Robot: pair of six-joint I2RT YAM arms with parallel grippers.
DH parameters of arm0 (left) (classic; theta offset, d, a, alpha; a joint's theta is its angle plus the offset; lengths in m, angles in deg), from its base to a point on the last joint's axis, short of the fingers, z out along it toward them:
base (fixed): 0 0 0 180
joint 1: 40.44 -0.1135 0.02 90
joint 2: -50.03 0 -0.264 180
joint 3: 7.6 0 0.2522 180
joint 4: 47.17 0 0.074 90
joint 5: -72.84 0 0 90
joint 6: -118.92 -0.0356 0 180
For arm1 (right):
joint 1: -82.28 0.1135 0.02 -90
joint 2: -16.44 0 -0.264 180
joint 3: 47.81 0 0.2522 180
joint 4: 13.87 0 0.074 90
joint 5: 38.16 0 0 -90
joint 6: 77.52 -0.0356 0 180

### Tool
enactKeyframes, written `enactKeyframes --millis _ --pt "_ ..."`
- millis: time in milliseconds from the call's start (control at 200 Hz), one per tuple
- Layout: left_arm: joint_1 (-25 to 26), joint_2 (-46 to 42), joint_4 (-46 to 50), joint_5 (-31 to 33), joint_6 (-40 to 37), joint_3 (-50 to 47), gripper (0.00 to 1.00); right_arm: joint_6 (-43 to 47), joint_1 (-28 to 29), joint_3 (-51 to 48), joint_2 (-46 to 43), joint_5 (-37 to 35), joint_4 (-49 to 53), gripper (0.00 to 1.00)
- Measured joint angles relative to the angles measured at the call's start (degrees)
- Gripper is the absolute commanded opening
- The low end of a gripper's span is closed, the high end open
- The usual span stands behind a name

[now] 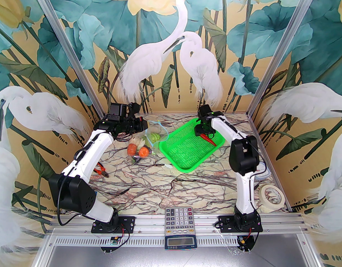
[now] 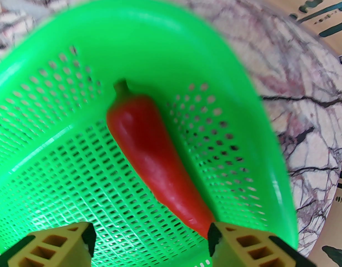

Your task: Place the food in the zip-top bag and seal the zipper

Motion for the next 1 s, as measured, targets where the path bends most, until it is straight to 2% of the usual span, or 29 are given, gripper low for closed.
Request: enactKeyframes --millis 525,700,865,930,1000 --pt "-0.1 -0.6 1.8 1.8 0.0 0.4 0.01 0.7 0.0 5.7 8.8 1.0 2.0 0.74" --pt "-0.2 -0.6 2.6 2.3 0.0 0.6 0.01 0.4 0.0 7.7 10.3 3.3 2.5 0.67" --pt "-0.4 -0.6 2.8 2.6 0.0 0.9 0.01 -0.3 0.0 8.3 10.4 5.8 2.5 0.68" --pt "-0.4 -0.6 3.0 2.7 0.0 1.1 0.01 -0.5 0.0 9.4 11.0 6.2 2.7 0.64" --pt "-0.4 -0.6 3.0 2.7 0.0 1.2 0.01 -0.9 0.0 10.8 11.9 6.6 2.8 0.52"
